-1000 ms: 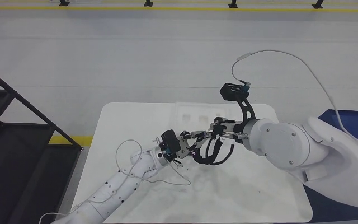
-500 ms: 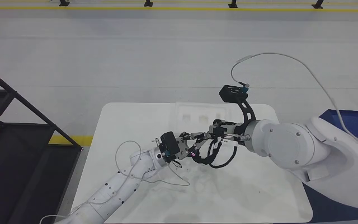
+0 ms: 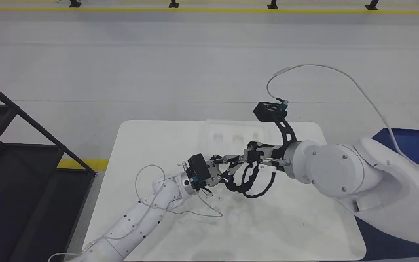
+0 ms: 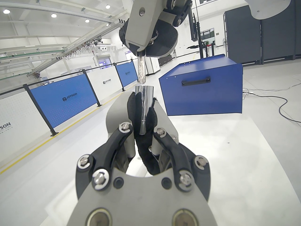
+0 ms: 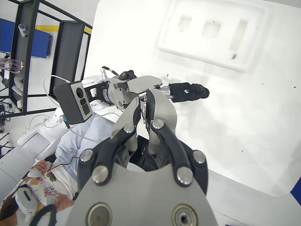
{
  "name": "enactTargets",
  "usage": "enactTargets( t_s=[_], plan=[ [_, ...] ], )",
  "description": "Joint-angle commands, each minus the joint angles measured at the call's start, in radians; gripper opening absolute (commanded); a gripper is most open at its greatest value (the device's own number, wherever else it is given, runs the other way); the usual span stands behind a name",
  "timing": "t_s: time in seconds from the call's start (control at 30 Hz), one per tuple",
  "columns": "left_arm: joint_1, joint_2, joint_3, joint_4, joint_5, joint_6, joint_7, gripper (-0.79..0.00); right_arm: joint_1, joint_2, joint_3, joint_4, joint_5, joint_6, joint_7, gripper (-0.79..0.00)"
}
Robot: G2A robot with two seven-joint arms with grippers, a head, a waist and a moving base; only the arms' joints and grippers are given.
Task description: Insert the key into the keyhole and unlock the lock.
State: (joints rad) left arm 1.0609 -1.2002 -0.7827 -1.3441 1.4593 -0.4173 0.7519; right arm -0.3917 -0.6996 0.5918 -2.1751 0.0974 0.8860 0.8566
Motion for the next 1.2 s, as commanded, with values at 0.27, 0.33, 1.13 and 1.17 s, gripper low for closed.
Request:
enactTargets(
  t_s=[0.27,0.33,1.13,1.17],
  plan=[
    [0.006,-0.006,-0.012,0.0,0.01,-0.011,0.001,-0.785,0.0,-0.008,-0.006,0.004,-0.034,0.01,0.02,-0.785],
    [0.008,-0.007,-0.014,0.0,0.012,-0.014,0.0,-0.785,-0.001,-0.01,-0.006,0.005,-0.039,0.011,0.024,-0.785],
    [0.018,-0.023,-0.037,0.009,-0.004,-0.051,0.006,-0.785,-0.025,-0.028,-0.003,0.015,-0.082,-0.033,0.042,-0.785],
    [0.018,-0.024,-0.038,0.009,-0.004,-0.052,0.005,-0.785,-0.024,-0.029,-0.007,0.015,-0.092,-0.034,0.047,-0.785]
  ],
)
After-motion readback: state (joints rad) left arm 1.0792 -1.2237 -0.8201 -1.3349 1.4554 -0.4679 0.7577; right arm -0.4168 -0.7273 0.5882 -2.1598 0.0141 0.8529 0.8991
